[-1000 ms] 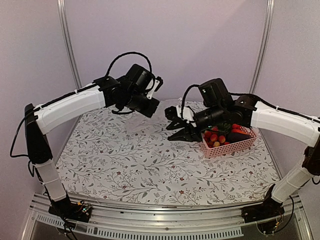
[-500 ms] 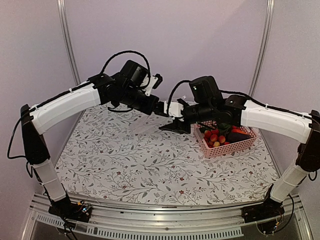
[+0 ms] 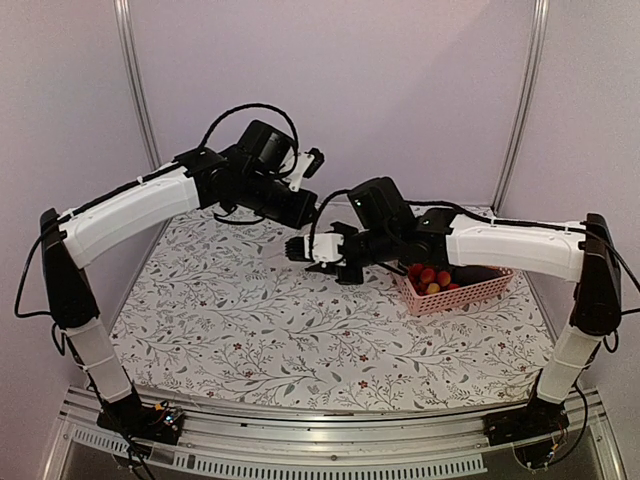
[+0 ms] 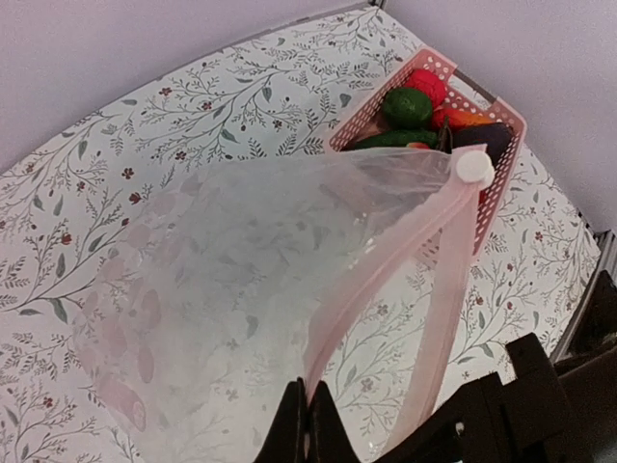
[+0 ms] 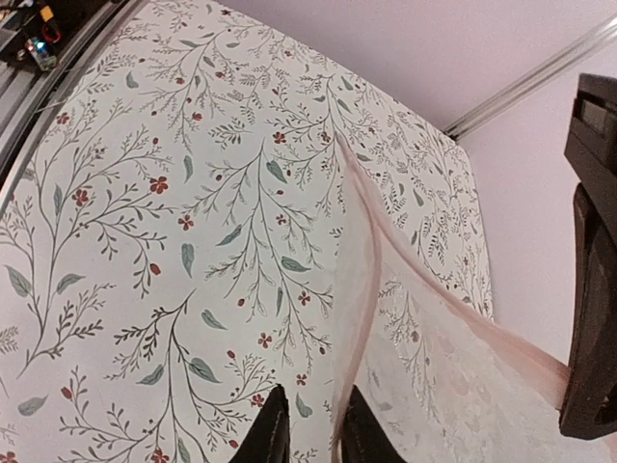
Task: Place the food in the zip-top bag and seal the zipper
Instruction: Open the zipper food storage bag at the center of the board, then adjust the bin at the center of the board.
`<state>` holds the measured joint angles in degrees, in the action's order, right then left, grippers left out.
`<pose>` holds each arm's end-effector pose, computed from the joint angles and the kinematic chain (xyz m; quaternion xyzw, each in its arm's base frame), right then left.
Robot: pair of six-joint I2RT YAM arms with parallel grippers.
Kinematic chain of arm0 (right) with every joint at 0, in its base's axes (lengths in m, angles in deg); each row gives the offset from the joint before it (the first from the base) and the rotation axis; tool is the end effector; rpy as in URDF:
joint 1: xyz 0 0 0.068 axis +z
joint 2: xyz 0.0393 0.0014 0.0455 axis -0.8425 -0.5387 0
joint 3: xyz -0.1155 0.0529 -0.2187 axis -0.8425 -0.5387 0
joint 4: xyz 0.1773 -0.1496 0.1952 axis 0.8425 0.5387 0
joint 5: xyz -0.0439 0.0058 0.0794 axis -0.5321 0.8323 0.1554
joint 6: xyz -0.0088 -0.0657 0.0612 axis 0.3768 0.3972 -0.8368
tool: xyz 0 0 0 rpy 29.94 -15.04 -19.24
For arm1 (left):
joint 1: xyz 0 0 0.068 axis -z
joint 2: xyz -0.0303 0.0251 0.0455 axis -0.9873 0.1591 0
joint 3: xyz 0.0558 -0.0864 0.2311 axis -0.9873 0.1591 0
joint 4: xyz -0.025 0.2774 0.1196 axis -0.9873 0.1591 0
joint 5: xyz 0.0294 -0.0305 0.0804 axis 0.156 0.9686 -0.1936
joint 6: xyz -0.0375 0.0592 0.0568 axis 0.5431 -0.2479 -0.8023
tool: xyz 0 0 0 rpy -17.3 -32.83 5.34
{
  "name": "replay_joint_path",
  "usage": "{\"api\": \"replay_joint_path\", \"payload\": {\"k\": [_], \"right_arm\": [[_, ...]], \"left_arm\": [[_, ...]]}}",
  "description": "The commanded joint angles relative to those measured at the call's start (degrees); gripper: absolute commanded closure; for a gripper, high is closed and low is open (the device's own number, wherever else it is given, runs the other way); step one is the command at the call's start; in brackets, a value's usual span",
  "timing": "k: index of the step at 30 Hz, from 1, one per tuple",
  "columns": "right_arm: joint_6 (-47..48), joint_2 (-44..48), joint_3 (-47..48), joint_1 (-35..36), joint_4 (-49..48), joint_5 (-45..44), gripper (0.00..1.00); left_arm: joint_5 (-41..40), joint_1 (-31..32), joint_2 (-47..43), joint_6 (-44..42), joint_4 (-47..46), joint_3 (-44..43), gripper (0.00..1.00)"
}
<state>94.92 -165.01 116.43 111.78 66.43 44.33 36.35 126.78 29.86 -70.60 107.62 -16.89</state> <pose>0.2694 0.4052 0.2301 -0.7247 0.4977 0.1113 0.4633 0.3284 -0.3417 0.3050 0.2584 0.8753 -0.2112 0.3500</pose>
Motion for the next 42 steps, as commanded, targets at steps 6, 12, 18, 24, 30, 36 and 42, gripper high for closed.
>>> {"api": "replay_joint_path", "payload": {"k": [6, 12, 18, 24, 30, 36, 42], "right_arm": [[4.2, 4.9, -7.9, 2.8, 0.3, -0.7, 1.00], [5.4, 7.6, -10.8, 2.8, 0.9, -1.6, 0.98], [-3.1, 9.8, -2.5, 2.7, 4.0, 1.3, 0.58], [-9.8, 13.3, 6.6, -1.5, 13.5, 8.6, 0.51], [-15.5, 19.4, 0.4, -13.4, 14.3, 15.2, 0.48], [-24.1, 18.7, -8.2, -25.1, 13.1, 13.5, 0.51], [-28.9, 10.1, -8.8, -27.5, 15.7, 10.7, 0.50]], "left_arm": [[0.0, -4.4, -3.6, -3.6, 1.6, 1.2, 1.00], [1.2, -6.2, -3.5, -4.9, 2.2, 0.5, 1.00], [2.2, -6.2, -2.5, -4.4, 2.7, 0.2, 1.00], [-6.9, -8.0, -4.2, -5.8, 6.4, -0.9, 1.00], [-22.4, -9.3, -7.3, -11.2, 11.3, -5.3, 1.00], [-23.5, -9.4, -9.7, -16.8, 2.7, 2.9, 1.00], [-20.4, -9.3, -3.7, -16.0, -6.8, 9.0, 1.00]]}}
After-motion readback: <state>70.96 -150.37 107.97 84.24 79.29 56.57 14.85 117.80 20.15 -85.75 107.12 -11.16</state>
